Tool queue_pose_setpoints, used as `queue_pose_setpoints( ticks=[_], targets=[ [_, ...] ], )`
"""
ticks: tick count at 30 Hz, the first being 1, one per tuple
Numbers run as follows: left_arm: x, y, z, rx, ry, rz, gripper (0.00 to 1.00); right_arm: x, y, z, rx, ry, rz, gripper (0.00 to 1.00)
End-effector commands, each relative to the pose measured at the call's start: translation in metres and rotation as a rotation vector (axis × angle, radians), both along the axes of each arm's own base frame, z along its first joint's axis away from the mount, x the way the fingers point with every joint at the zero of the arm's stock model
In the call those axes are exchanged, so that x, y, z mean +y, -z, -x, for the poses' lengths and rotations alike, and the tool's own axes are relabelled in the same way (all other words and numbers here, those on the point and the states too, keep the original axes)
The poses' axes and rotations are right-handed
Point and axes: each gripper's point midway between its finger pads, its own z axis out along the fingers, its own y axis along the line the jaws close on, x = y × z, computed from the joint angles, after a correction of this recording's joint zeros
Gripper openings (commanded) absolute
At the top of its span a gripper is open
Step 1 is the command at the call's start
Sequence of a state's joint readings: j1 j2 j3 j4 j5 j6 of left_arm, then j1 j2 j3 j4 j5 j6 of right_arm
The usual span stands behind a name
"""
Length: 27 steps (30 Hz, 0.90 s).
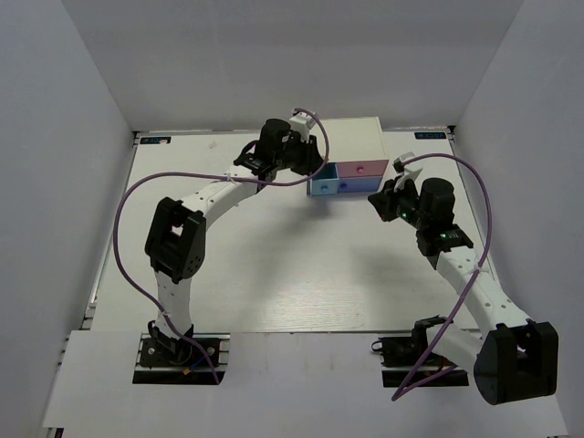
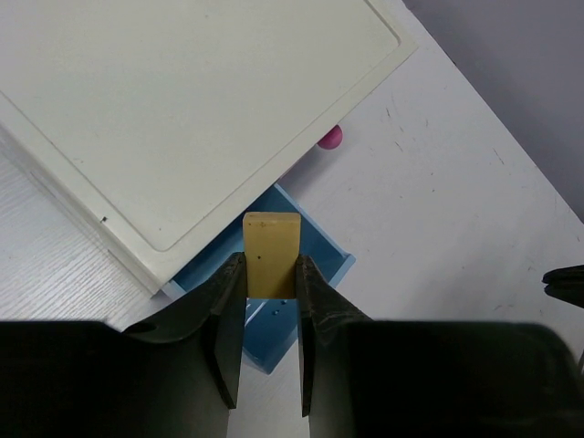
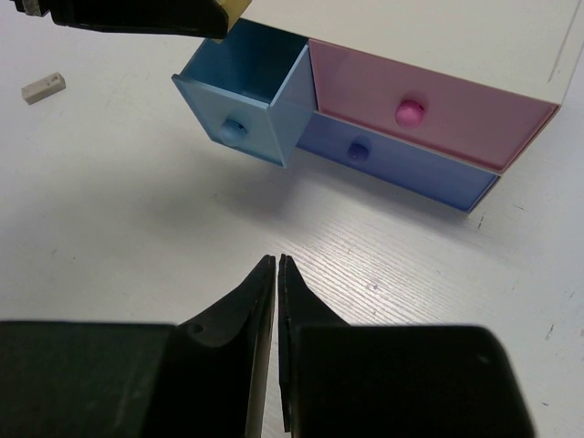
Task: Sort the stationery into containers
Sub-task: Place the stationery in the drawer.
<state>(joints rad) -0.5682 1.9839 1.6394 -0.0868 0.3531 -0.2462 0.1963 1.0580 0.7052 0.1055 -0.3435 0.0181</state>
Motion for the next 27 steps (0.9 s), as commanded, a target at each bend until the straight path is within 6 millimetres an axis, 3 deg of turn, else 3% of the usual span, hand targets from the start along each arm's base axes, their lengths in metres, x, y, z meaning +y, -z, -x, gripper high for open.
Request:
queue_pose_setpoints(
  ticks=[1, 8, 14, 16, 17, 18, 20, 21, 22, 24, 25, 26, 27],
  targets=[
    [-0.001, -0.015, 0.003, -0.03, 0.015, 0.0, 0.23, 0.001, -0.014, -0.005, -0.059, -0.012, -0.006, 0.11],
    [-0.003, -0.022, 0.005, -0.04, 0.007, -0.001, 0.51, 0.0, -0.01, -0.004, -0.048, -0.014, -0.003, 0.17],
    [-0.003, -0.031, 0.005, -0.055, 0.007, 0.009, 0.55, -0.001, -0.008, -0.004, -0.042, -0.011, -0.001, 0.2],
    [-0.004, -0.039, 0.005, -0.06, 0.002, 0.027, 0.55, -0.001, -0.009, -0.004, -0.045, -0.009, -0.002, 0.2],
    [-0.004, -0.053, 0.005, -0.087, -0.001, 0.054, 0.55, 0.0, -0.006, -0.003, -0.039, -0.014, 0.001, 0.2],
    [-0.001, -0.066, 0.008, -0.099, -0.015, 0.079, 0.45, 0.0, -0.007, -0.003, -0.041, -0.015, -0.002, 0.2],
    [0.005, -0.073, 0.01, -0.097, -0.06, 0.108, 0.19, -0.002, -0.005, -0.004, -0.051, -0.019, 0.023, 0.21],
    [0.017, -0.076, 0.006, -0.058, -0.113, 0.149, 0.02, -0.003, -0.006, -0.004, -0.058, -0.016, 0.024, 0.21],
    [0.024, -0.078, 0.016, -0.031, -0.137, 0.172, 0.0, -0.003, -0.006, -0.004, -0.056, -0.016, 0.023, 0.21],
    [0.049, -0.082, 0.013, -0.009, -0.271, 0.21, 0.0, -0.004, -0.005, -0.005, -0.059, -0.013, 0.029, 0.21],
    [0.071, -0.064, 0.01, 0.014, -0.353, 0.191, 0.0, -0.004, -0.004, -0.004, -0.057, -0.015, 0.03, 0.21],
    [0.084, -0.077, 0.016, 0.004, -0.388, 0.216, 0.0, -0.004, -0.004, -0.005, -0.06, -0.014, 0.031, 0.21],
    [0.096, -0.06, 0.02, 0.056, -0.44, 0.215, 0.0, -0.003, -0.002, -0.004, -0.058, -0.019, 0.033, 0.21]
  ],
)
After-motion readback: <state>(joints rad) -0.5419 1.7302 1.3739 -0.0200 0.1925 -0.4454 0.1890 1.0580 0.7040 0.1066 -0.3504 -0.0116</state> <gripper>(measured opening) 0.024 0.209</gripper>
